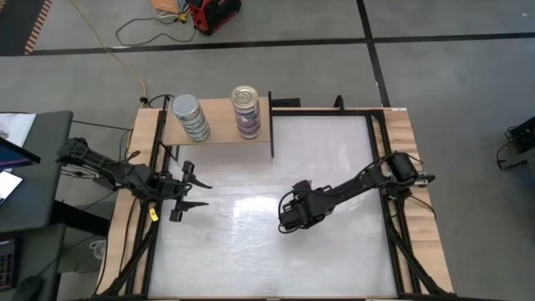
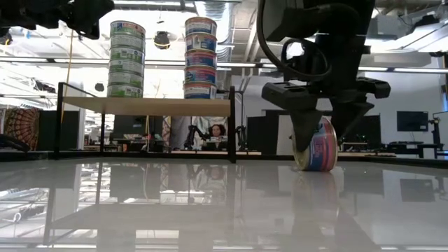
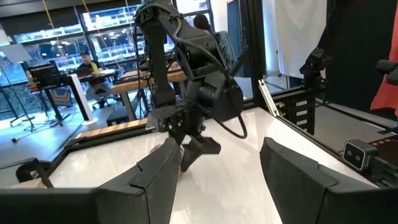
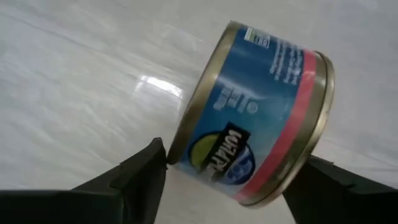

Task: Stack canned seafood by type on shelf
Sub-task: Stack the blue-pink tuna can on top of the other blue-pink tuna cans on the shelf

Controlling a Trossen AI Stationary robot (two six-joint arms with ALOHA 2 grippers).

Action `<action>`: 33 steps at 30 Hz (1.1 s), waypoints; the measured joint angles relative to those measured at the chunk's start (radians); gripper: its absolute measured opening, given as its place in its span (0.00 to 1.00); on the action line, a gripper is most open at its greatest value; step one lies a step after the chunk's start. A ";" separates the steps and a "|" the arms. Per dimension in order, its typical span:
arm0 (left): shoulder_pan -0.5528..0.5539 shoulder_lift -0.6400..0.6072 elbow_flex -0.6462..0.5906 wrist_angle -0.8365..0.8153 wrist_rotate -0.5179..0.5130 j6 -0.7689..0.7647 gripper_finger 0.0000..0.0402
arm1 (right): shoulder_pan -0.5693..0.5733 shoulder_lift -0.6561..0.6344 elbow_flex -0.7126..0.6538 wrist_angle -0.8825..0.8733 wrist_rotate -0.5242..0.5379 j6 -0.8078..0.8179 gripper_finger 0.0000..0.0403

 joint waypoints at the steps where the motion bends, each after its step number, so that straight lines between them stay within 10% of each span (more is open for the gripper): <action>1: 0.000 0.000 0.000 -0.004 0.000 0.000 0.53 | 0.000 0.000 0.000 0.000 0.000 -0.004 0.74; 9: 0.000 0.000 -0.001 -0.036 0.000 -0.028 0.53 | 0.034 0.000 0.000 -0.015 0.099 -0.102 0.51; 20: 0.000 0.000 -0.001 -0.040 -0.034 -0.049 0.53 | 0.051 -0.005 0.022 -0.257 0.216 -0.176 0.52; 26: 0.000 0.000 -0.001 -0.035 -0.089 -0.052 0.53 | 0.037 -0.009 0.197 -0.508 0.482 -0.337 0.52; 33: 0.000 0.000 -0.001 -0.029 -0.033 0.017 0.53 | -0.022 -0.041 0.374 -0.439 0.934 -1.005 0.53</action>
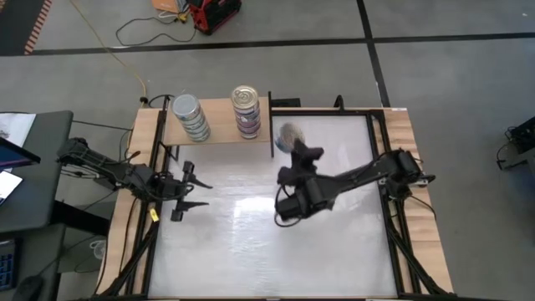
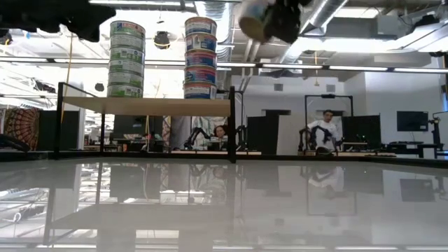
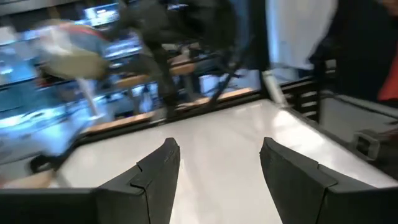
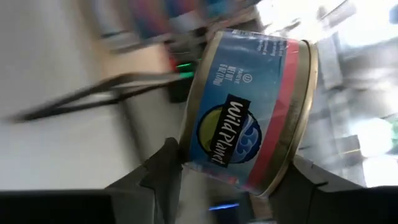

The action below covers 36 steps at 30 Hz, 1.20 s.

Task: Stack canned seafood by type on shelf
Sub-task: Stack the blue-pink tuna can on top of the other blue-pink tuna cans on the shelf

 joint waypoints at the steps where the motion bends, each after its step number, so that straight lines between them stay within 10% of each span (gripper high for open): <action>1: 0.000 0.000 0.000 0.004 0.031 0.001 0.53 | -0.011 0.000 0.026 0.012 0.054 -0.084 0.53; 8: 0.000 -0.002 0.000 0.115 0.229 -0.036 0.53 | -0.092 -0.001 0.194 0.087 0.109 -0.487 0.53; 19: 0.000 -0.026 0.093 0.010 -0.096 -0.119 0.53 | -0.187 -0.001 0.432 0.116 -0.031 -0.848 0.53; 29: 0.000 -0.026 0.097 0.004 -0.097 -0.107 0.53 | -0.228 -0.001 0.505 0.720 -0.298 -1.619 0.53; 36: 0.000 -0.026 0.097 -0.021 -0.098 -0.125 0.53 | -0.265 0.009 0.504 0.781 -0.409 -1.784 0.53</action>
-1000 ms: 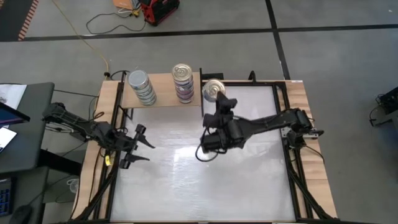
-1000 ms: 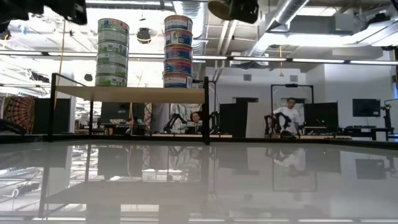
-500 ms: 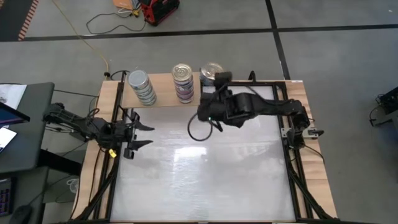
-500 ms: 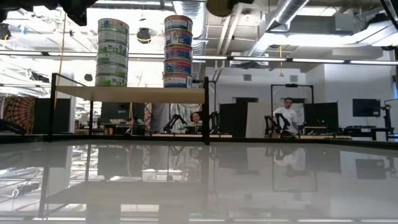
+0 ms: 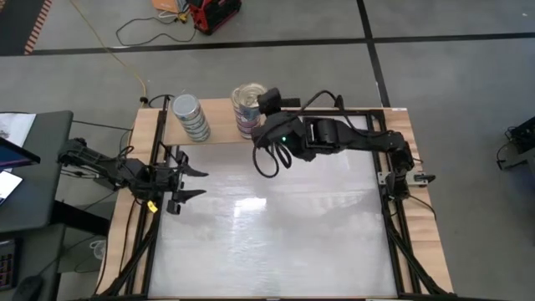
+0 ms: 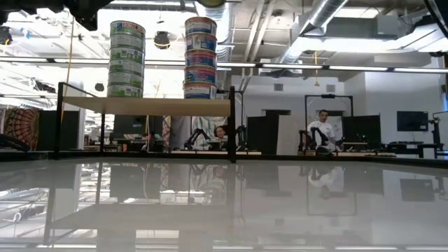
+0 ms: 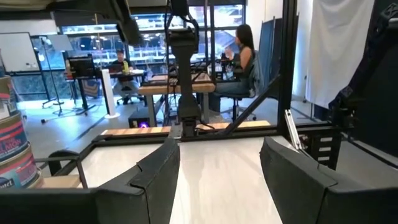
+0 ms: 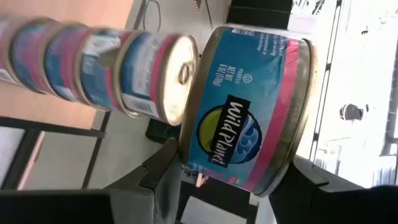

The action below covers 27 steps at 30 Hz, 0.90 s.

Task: Stack canned seafood by type on shelf
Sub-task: Stack the blue-pink tuna can on top of the other blue-pink tuna cans on the shelf

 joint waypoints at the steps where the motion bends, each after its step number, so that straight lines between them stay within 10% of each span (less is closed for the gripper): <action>1: 0.000 0.000 0.000 -0.001 0.000 0.000 0.53 | -0.009 0.000 0.000 0.004 -0.005 -0.010 0.53; 27: 0.000 0.000 0.000 -0.015 -0.001 0.022 0.53 | -0.172 0.000 -0.022 0.110 -0.311 -0.249 0.54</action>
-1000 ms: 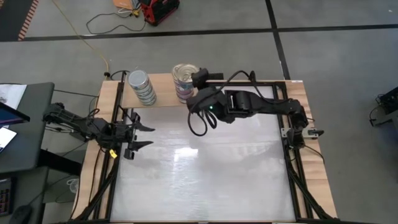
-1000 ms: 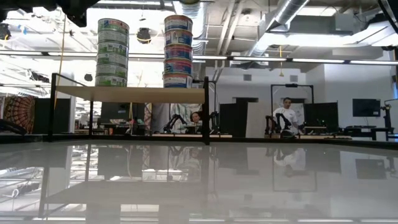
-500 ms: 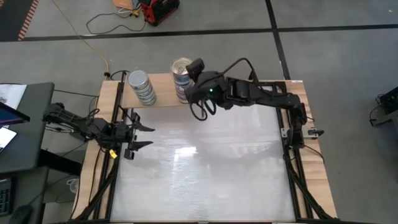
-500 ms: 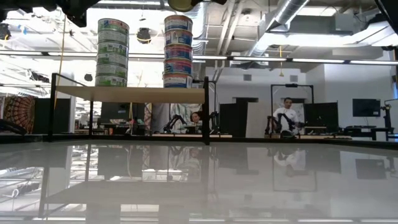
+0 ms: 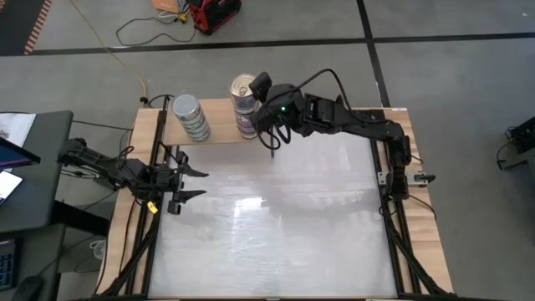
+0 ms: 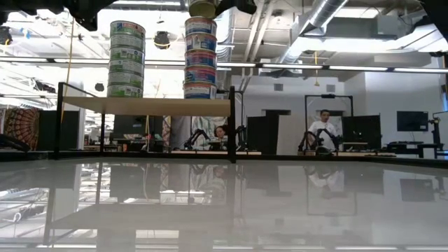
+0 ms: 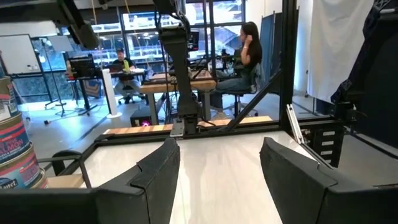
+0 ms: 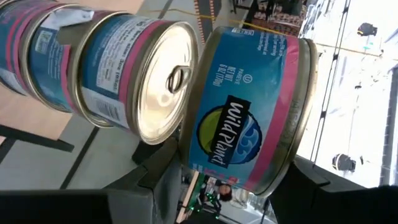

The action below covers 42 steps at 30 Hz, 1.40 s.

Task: Stack canned seafood by type on shelf
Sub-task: Stack the blue-pink tuna can on top of the other blue-pink tuna cans on the shelf

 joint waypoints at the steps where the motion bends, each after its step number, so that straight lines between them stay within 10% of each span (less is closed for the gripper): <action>1: 0.000 0.000 0.000 0.001 0.000 0.000 0.53 | -0.007 0.000 0.000 -0.005 -0.006 0.000 0.55; 26: 0.000 0.000 0.000 0.005 -0.002 0.027 0.53 | -0.024 0.000 0.000 -0.082 -0.091 -0.007 0.58; 42: 0.000 -0.001 0.000 0.026 -0.009 0.038 0.53 | -0.019 0.000 0.000 -0.056 -0.092 -0.046 0.80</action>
